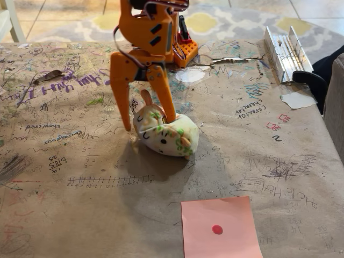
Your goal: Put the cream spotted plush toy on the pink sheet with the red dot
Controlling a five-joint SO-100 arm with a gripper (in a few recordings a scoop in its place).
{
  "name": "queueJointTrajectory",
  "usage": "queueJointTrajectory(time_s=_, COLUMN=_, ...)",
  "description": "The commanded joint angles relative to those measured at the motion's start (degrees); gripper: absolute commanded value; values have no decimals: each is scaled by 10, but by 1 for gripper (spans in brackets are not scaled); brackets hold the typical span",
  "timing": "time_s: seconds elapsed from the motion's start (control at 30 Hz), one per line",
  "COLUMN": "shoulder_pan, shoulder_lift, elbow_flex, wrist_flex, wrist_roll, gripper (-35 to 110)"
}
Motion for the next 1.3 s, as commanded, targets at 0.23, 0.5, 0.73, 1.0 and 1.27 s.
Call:
queueJointTrajectory(time_s=0.23, shoulder_pan=-59, shoulder_lift=-51, elbow_flex=-35, wrist_flex=-93, wrist_roll=92, gripper=3)
queueJointTrajectory(time_s=0.5, shoulder_pan=-46, shoulder_lift=-84, elbow_flex=-236, wrist_flex=193, wrist_roll=240, gripper=2)
queueJointTrajectory(time_s=0.73, shoulder_pan=-30, shoulder_lift=-30, elbow_flex=-260, wrist_flex=231, wrist_roll=284, gripper=2)
queueJointTrajectory(time_s=1.0, shoulder_pan=-5, shoulder_lift=83, elbow_flex=-378, wrist_flex=358, wrist_roll=357, gripper=3)
queueJointTrajectory(time_s=1.27, shoulder_pan=-4, shoulder_lift=263, elbow_flex=-371, wrist_flex=474, wrist_roll=379, gripper=3)
